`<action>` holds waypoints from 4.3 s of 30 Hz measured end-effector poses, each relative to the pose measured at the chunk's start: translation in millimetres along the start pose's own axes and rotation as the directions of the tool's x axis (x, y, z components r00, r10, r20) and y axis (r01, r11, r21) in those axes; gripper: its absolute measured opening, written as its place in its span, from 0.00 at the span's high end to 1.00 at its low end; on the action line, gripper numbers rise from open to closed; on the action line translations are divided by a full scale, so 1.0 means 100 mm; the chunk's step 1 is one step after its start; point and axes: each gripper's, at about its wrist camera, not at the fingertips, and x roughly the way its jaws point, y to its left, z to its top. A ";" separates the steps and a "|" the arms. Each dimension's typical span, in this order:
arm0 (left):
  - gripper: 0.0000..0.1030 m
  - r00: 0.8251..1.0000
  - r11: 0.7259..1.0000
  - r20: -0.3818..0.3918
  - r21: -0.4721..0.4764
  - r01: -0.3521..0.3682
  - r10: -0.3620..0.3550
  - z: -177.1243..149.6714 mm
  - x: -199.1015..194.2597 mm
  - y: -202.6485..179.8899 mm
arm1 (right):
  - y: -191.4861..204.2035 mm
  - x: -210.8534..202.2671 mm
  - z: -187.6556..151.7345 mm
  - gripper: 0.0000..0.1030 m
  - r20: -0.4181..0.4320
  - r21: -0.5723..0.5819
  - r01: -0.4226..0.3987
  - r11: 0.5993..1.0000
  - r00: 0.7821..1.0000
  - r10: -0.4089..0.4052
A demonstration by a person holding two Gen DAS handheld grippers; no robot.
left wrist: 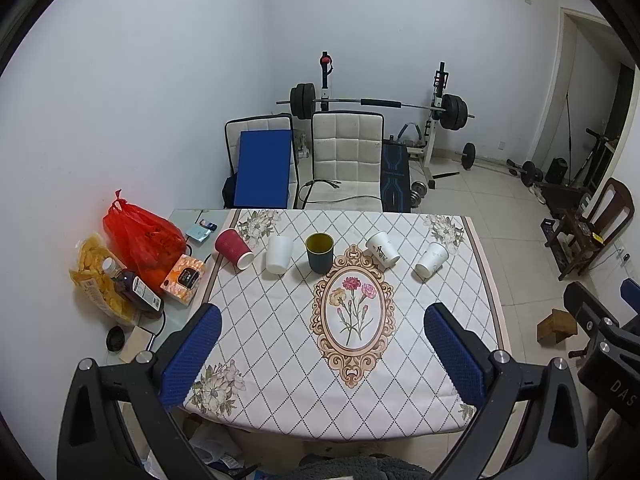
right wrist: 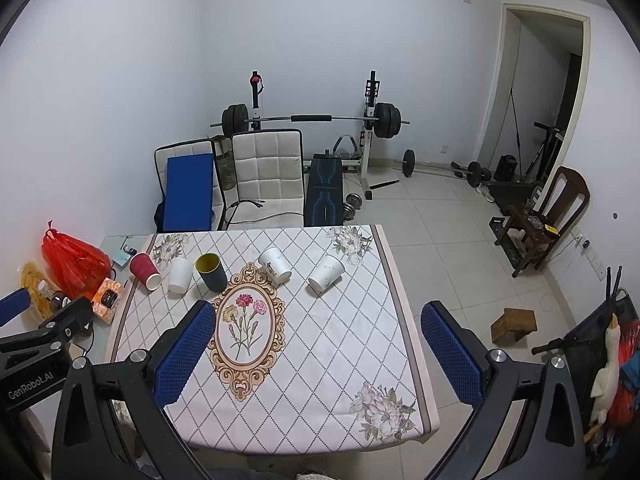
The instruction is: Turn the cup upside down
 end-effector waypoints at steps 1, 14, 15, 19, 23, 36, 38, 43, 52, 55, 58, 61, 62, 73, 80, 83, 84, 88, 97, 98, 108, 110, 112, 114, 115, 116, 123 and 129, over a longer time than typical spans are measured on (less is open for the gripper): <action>0.00 1.000 1.000 -0.001 -0.001 0.001 -0.001 0.00 0.00 0.00 | -0.03 -0.05 0.06 0.00 0.000 0.002 0.001 1.000 1.000 -0.001; 0.00 1.000 1.000 0.000 -0.005 0.006 -0.007 0.05 -0.02 -0.06 | -0.05 -0.06 0.09 0.00 -0.002 0.007 -0.004 1.000 1.000 0.004; 0.00 1.000 1.000 -0.002 -0.006 0.007 -0.007 0.05 -0.02 -0.07 | -0.05 -0.06 0.08 0.00 -0.002 0.007 -0.003 1.000 1.000 0.003; 0.00 1.000 1.000 -0.002 -0.009 0.009 -0.009 0.12 -0.03 -0.10 | -0.05 -0.06 0.08 0.00 -0.004 0.007 -0.004 1.000 1.000 0.004; 0.00 1.000 1.000 -0.002 -0.009 0.010 -0.010 0.14 -0.04 -0.13 | -0.04 -0.06 0.08 0.00 -0.003 0.007 -0.003 1.000 1.000 0.003; 0.00 1.000 1.000 0.003 -0.010 0.012 -0.012 0.12 -0.08 -0.14 | -0.06 -0.06 0.09 0.00 0.002 0.012 -0.002 1.000 1.000 0.002; 0.00 1.000 1.000 0.003 -0.010 0.012 -0.012 0.11 -0.08 -0.14 | -0.06 -0.06 0.09 0.00 0.001 0.011 -0.003 1.000 1.000 0.003; 0.00 1.000 1.000 0.004 -0.009 0.012 -0.012 0.11 -0.09 -0.15 | -0.06 -0.06 0.09 0.00 0.002 0.011 -0.003 1.000 1.000 0.003; 0.00 1.000 1.000 0.001 -0.009 0.017 -0.017 0.11 -0.08 -0.16 | -0.06 -0.06 0.10 0.00 -0.001 0.012 -0.004 1.000 1.000 0.004; 0.00 1.000 1.000 0.000 -0.003 0.022 -0.022 0.11 -0.06 -0.16 | -0.06 -0.06 0.11 0.00 -0.005 0.016 -0.005 1.000 1.000 0.005; 0.00 1.000 1.000 0.003 0.001 0.024 -0.024 0.12 -0.01 -0.18 | -0.06 -0.04 0.11 0.00 -0.009 0.029 0.004 1.000 1.000 -0.003; 0.00 1.000 1.000 0.009 0.009 0.007 -0.007 0.11 0.16 -0.12 | -0.06 0.05 0.06 0.00 -0.025 0.059 0.014 0.998 1.000 -0.013; 0.00 1.000 1.000 0.007 0.018 0.001 -0.001 0.11 0.26 -0.11 | -0.06 0.12 0.02 0.00 -0.036 0.072 0.019 0.997 0.999 -0.017; 0.00 0.978 0.992 -0.203 0.129 -0.012 0.038 0.08 1.66 -0.46 | -0.19 1.52 -0.44 0.00 -0.276 0.137 0.096 0.986 0.960 -0.056; 0.00 0.931 0.991 -0.352 0.124 -0.055 0.096 0.16 2.71 -0.79 | -0.37 2.89 -0.71 0.00 -0.436 0.107 0.078 0.991 0.899 -0.024; 0.00 0.895 0.992 -0.435 0.106 -0.061 0.102 0.24 3.17 -0.91 | -0.42 3.45 -0.74 0.00 -0.505 0.097 0.050 0.994 0.863 0.006; 0.00 0.883 0.993 -0.458 0.104 -0.060 0.101 0.27 3.31 -0.95 | -0.44 3.62 -0.74 0.00 -0.519 0.090 0.047 0.995 0.855 0.007; 0.00 0.837 0.993 -0.536 0.103 -0.065 0.110 0.37 3.91 -1.11 | -0.48 4.19 -0.73 0.00 -0.576 0.079 0.038 0.996 0.817 0.014; 0.00 0.712 0.999 -0.702 -0.015 -0.040 0.018 0.55 5.07 -1.24 | -0.55 5.24 -0.75 0.00 -0.668 0.042 0.021 0.999 0.744 0.012; 0.00 0.696 0.998 -0.718 -0.049 -0.036 -0.010 0.58 5.19 -1.23 | -0.55 5.33 -0.76 0.00 -0.676 0.036 0.023 0.999 0.737 0.008; 0.00 0.649 0.969 -0.740 -0.246 -0.013 -0.179 0.87 5.88 -1.19 | -0.60 6.06 -0.83 0.00 -0.748 0.053 0.050 0.997 0.664 0.006; 0.00 0.653 0.976 -0.741 -0.217 -0.011 -0.157 0.91 5.99 -1.25 | -0.60 6.12 -0.81 0.00 -0.752 0.052 0.055 0.997 0.659 0.003; 0.00 0.665 0.987 -0.737 -0.160 0.000 -0.119 0.95 6.09 -1.34 | -0.59 6.18 -0.79 0.00 -0.755 0.048 0.057 0.997 0.656 -0.001; 0.00 0.672 0.995 -0.737 -0.096 0.008 -0.077 0.96 6.17 -1.43 | -0.58 6.24 -0.77 0.00 -0.761 0.055 0.058 0.997 0.648 0.004; 0.00 0.676 0.998 -0.734 -0.065 0.015 -0.058 0.95 6.20 -1.47 | -0.57 6.27 -0.77 0.00 -0.765 0.057 0.059 0.997 0.645 0.006; 0.00 0.679 0.999 -0.733 -0.035 0.021 -0.040 0.94 6.24 -1.52 | -0.57 6.29 -0.76 0.00 -0.766 0.060 0.060 0.996 0.643 0.007; 0.16 0.699 0.994 -0.715 0.093 0.051 0.031 0.90 6.43 -1.71 | -0.55 6.36 -0.75 0.00 -0.770 0.082 0.064 0.995 0.638 0.022; 0.32 0.728 0.984 -0.683 0.166 0.072 0.062 0.83 6.51 -1.87 | -0.58 6.33 -0.73 0.00 -0.768 0.079 0.060 0.995 0.639 0.022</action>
